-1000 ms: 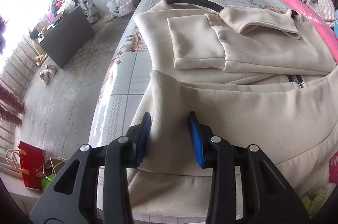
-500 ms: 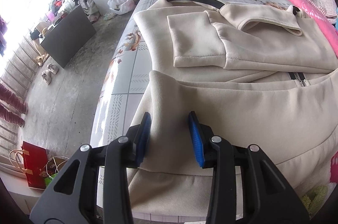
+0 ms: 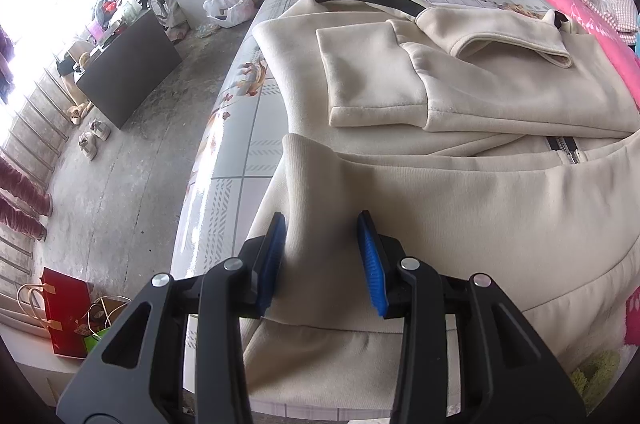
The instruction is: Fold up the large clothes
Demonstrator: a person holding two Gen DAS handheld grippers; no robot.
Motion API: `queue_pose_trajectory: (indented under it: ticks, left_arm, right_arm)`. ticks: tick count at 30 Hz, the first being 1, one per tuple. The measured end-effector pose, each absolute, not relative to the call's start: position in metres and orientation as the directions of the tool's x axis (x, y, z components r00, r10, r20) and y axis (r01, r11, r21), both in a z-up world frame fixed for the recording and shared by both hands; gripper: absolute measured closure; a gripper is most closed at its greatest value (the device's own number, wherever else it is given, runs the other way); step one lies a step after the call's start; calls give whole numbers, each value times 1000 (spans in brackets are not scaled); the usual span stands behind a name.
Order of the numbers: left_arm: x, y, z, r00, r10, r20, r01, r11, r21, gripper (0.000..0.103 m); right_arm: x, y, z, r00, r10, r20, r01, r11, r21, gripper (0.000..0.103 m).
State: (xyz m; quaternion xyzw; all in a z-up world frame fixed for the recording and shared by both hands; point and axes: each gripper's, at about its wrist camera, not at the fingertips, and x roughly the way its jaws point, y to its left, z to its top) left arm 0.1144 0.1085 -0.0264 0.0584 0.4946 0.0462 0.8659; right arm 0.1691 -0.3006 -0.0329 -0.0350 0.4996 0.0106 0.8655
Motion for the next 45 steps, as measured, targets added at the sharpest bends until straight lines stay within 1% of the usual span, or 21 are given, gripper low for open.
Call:
queue_pose_trajectory:
  ticks: [5,13,45]
  left_arm:
    - [114,108,-27,506,138,-852,-22,989,148,67]
    - [115,108,-27,506,139,-851,-20,989,149,67]
    - [115,108,-27,507,143,-850,-18,988,155,67]
  right_arm:
    - [171,-297,-35,499,-51,-865,-63,994,-95,90]
    - [172,-295,-36,495,-63,-867,-59,993,-105,90]
    - [175,-295,-38,492,-65,-868,-56,993,-106,90]
